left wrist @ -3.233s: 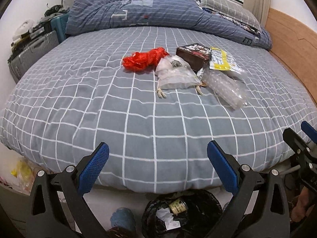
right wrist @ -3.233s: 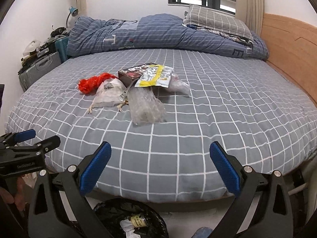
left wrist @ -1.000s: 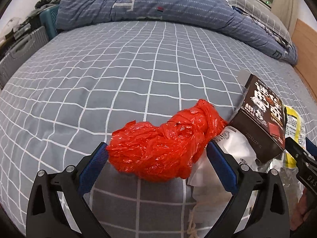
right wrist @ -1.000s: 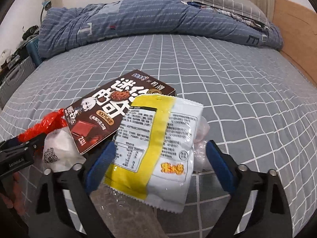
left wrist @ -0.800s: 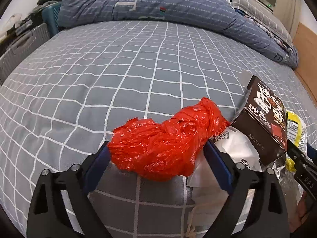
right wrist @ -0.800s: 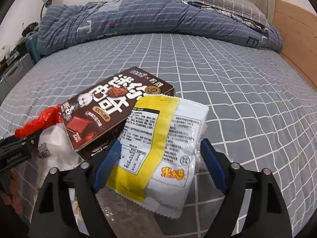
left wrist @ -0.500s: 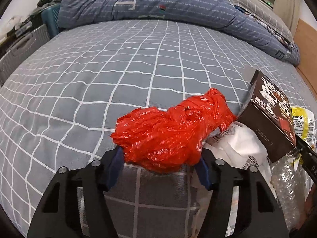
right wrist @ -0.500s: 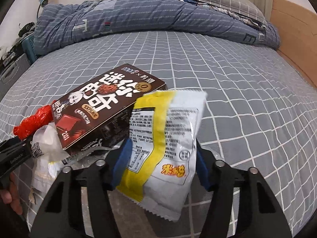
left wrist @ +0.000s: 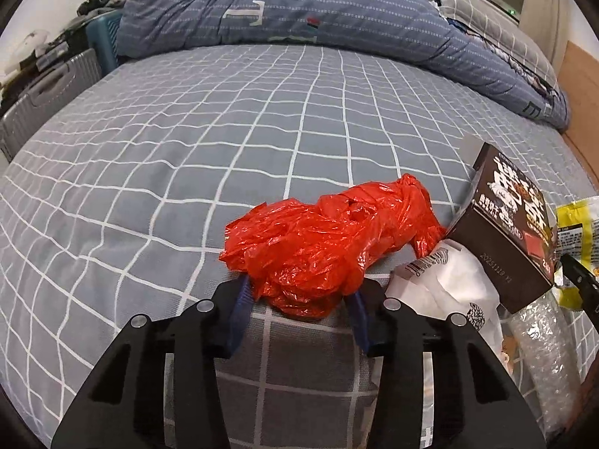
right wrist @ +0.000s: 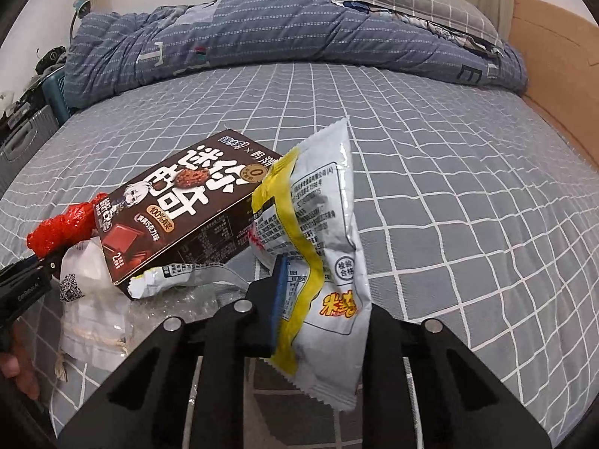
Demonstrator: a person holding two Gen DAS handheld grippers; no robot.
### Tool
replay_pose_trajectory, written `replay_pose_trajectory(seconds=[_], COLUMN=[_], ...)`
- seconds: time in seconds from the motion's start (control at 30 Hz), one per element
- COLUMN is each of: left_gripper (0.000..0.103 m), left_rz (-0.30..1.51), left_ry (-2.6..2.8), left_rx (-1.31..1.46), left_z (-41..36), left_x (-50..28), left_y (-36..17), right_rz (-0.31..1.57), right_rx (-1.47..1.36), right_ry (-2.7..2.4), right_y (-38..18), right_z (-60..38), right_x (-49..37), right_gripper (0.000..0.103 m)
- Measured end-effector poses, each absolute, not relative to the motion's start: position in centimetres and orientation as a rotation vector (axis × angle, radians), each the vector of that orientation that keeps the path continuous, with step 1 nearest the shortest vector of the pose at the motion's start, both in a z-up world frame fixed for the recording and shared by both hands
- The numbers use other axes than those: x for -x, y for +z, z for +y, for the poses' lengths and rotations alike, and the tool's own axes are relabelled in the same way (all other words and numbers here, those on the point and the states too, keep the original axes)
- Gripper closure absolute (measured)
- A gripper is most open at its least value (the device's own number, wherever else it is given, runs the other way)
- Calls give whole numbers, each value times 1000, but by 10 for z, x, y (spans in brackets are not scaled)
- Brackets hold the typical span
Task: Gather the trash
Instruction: 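Lift the red plastic bag with the left tool while the right tool lifts the snack packet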
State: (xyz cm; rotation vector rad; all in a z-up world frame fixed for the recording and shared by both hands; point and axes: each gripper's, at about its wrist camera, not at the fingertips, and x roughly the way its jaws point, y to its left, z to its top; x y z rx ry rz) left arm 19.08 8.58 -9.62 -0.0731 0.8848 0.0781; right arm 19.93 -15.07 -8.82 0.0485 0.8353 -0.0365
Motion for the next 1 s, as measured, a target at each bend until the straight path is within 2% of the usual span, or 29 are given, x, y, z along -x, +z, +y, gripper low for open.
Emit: replay_pose_trajectory(seconds=[0.83,1.0], left_gripper=[60,60], left_rz=[854,843], left_ry=[85,77], left_rx=[61,79], left_z=[82,81], left_x=[-174,-167], left_y=[-62,-52], right_rz=[819,810], right_rx=[-35,-38], right_ry=[-48,-38], right_y=[-55,-49], right_z=[-154,-154], right_x=[-182,-177], right_gripper=[91,95])
